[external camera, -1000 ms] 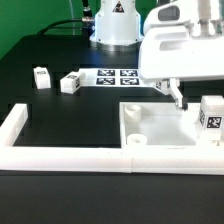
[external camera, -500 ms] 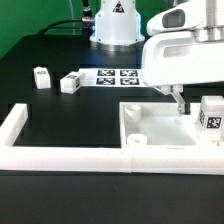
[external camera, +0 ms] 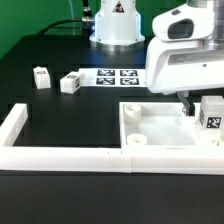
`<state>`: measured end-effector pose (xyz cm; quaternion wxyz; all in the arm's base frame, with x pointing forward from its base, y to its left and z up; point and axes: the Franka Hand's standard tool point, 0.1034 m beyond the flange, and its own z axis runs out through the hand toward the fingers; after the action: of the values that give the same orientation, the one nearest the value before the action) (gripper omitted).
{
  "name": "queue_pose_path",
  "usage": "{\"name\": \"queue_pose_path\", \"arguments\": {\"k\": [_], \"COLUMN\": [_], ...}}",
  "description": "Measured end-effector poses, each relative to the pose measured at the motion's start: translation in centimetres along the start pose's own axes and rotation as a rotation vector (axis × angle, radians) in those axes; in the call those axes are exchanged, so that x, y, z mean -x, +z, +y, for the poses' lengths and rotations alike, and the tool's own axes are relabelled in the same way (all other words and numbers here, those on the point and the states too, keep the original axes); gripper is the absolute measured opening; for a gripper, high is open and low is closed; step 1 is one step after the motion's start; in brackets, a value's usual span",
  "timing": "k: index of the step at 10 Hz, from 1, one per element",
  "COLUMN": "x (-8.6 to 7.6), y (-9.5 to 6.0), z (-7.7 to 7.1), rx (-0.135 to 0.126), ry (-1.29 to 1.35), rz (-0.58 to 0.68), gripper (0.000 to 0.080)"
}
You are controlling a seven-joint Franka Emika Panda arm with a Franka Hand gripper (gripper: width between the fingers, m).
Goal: Assemble square table
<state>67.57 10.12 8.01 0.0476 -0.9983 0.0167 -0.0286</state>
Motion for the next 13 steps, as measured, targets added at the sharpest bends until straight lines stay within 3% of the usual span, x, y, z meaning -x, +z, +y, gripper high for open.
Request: {"name": "queue_pose_path", "arguments": {"k": [1,2,3,7,9,13], "x": [0.03,0.03,0.03,0.04,-0.03,-0.25], "y": [0.04,0.05,0.05,0.11,0.14,0.39], "z": [0.04,0.03,0.05,0.22,0.50,0.37], "rx": [0.000,0.000,0.000,0.000,-0.008,-0.094], "ry": [0.000,0.008,0.087,0.410,0.703,1.366], "rz": [-0.001,-0.001,-0.001,-0.001,-0.004,-0.017], "gripper": [0.0428,0.0428,0.0288,0.0289,0.0289,0.0294]}}
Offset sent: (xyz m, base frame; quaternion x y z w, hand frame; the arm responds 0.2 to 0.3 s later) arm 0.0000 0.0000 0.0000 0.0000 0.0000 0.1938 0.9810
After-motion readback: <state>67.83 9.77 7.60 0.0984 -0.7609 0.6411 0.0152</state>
